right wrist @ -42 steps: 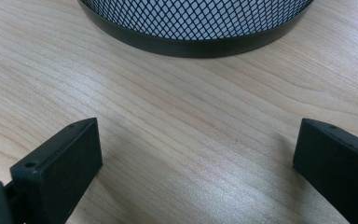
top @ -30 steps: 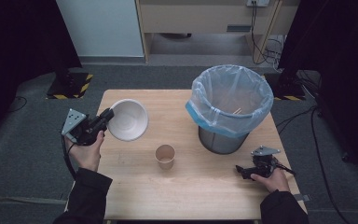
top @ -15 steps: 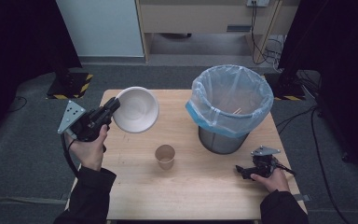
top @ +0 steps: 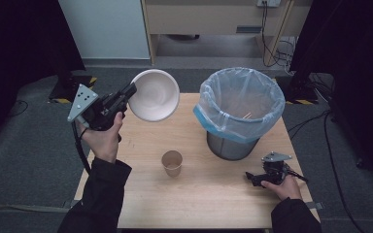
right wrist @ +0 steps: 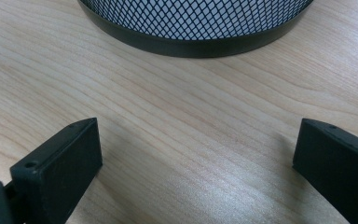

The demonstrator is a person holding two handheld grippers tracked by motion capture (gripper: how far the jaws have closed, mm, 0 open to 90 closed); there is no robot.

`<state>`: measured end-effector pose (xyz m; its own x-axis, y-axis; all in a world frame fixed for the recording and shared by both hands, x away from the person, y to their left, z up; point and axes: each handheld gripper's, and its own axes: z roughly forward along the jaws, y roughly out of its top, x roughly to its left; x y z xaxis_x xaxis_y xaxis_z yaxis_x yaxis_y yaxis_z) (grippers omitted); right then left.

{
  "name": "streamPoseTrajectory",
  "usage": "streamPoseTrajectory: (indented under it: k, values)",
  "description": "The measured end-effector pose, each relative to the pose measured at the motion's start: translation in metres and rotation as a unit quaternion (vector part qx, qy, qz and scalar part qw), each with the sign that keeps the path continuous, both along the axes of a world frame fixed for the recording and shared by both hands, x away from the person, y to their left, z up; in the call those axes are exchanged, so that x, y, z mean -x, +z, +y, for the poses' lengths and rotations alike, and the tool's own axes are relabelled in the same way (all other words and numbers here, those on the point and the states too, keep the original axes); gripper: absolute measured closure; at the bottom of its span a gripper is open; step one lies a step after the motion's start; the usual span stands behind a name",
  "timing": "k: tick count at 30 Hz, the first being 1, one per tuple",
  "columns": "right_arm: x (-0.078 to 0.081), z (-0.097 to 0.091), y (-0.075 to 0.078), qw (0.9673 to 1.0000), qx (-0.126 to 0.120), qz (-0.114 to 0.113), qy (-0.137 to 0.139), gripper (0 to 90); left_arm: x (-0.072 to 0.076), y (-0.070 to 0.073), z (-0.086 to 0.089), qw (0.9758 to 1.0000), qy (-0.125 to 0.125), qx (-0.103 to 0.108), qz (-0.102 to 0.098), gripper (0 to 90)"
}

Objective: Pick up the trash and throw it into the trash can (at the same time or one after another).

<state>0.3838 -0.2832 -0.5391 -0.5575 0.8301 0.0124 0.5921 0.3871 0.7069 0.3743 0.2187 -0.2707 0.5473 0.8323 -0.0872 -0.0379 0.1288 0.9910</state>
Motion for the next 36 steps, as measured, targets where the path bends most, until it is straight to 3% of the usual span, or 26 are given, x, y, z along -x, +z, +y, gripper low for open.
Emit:
streamPoseTrajectory:
  k: [19, 20, 21, 22, 24, 27, 36]
  values:
    - [0.0, 0.0, 0.0, 1.0, 0.0, 0.0, 0.0, 1.4, -0.017, 0.039, -0.047, 0.999, -0.027, -0.003, -0.034, 84.3]
    - [0.0, 0.0, 0.0, 1.0, -0.001, 0.0, -0.001, 1.4, -0.018, 0.041, -0.051, 0.9991, -0.032, -0.003, -0.029, 84.3]
    - [0.0, 0.0, 0.0, 1.0, -0.001, 0.0, -0.001, 1.4, -0.019, 0.042, -0.054, 0.9988, -0.031, -0.007, -0.037, 84.3]
    - [0.0, 0.0, 0.0, 1.0, -0.001, 0.0, -0.001, 1.4, -0.02, 0.043, -0.058, 0.9989, -0.035, -0.002, -0.03, 84.3]
    - [0.0, 0.0, 0.0, 1.0, 0.0, -0.001, 0.0, 1.4, -0.023, 0.046, -0.063, 0.9986, -0.036, -0.007, -0.038, 84.3]
    - [0.0, 0.0, 0.0, 1.0, 0.0, -0.001, 0.0, 1.4, -0.026, 0.048, -0.073, 0.9984, -0.046, -0.009, -0.031, 84.3]
    - [0.0, 0.0, 0.0, 1.0, 0.0, -0.002, 0.0, 1.4, -0.036, 0.057, -0.104, 0.9975, -0.059, -0.015, -0.036, 84.3]
